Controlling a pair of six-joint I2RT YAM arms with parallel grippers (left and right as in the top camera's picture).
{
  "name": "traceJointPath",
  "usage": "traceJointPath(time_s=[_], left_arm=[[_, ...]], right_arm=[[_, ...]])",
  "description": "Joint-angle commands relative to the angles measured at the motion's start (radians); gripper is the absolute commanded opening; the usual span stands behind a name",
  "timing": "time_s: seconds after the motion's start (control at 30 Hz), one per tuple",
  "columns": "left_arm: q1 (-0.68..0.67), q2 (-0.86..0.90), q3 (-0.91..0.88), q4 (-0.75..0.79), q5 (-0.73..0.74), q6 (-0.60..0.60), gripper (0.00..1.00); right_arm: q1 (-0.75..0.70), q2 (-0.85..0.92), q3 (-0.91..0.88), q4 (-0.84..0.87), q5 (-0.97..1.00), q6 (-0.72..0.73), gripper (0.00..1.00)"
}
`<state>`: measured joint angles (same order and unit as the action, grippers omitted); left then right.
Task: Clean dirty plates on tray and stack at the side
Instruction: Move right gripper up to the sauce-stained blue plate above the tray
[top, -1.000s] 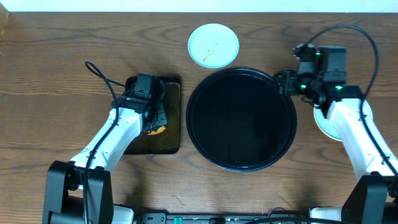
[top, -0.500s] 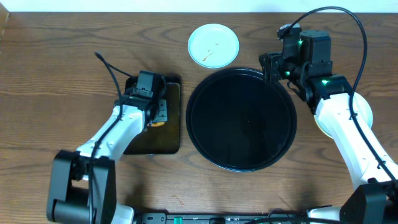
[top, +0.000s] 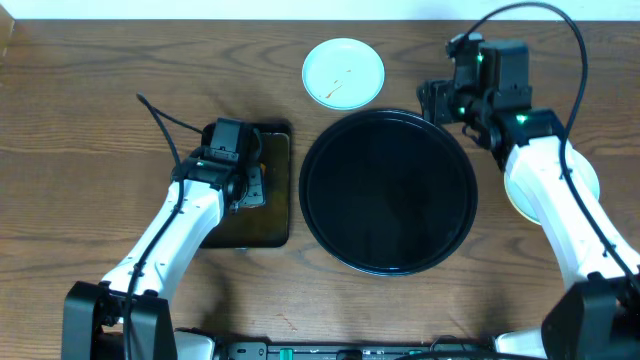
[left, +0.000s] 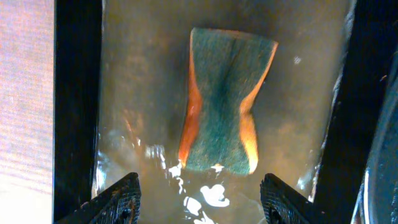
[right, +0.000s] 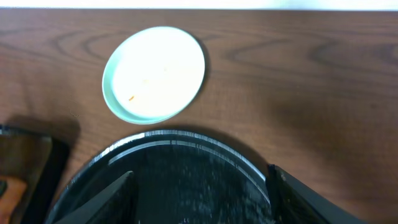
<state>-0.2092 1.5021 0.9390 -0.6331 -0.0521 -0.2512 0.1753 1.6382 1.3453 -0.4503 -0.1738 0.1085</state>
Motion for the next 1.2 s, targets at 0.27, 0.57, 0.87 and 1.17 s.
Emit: traceJointPath(time_s=[0.27, 0.57, 0.87, 1.17], left_arm=[[0.003, -0.002, 0.000, -0.014, -0.008, -0.036, 0.63], [0.003, -0.002, 0.000, -0.013, -0.008, -0.036, 0.63], [0.003, -0.002, 0.000, -0.014, -0.008, -0.036, 0.63], [0.003, -0.002, 0.000, -0.014, -0.008, -0.036, 0.63]], right_arm=[[0.120, 0.269, 0.211, 0.073, 0.099, 0.019, 0.66], [0.146, 0.422, 0.211, 0.258, 0.166, 0.259, 0.65], [0.146, 0.550, 0.211, 0.355, 0.171, 0.329, 0.65], [0.149, 0.620, 0.211, 0.383, 0.196, 0.519, 0.60]])
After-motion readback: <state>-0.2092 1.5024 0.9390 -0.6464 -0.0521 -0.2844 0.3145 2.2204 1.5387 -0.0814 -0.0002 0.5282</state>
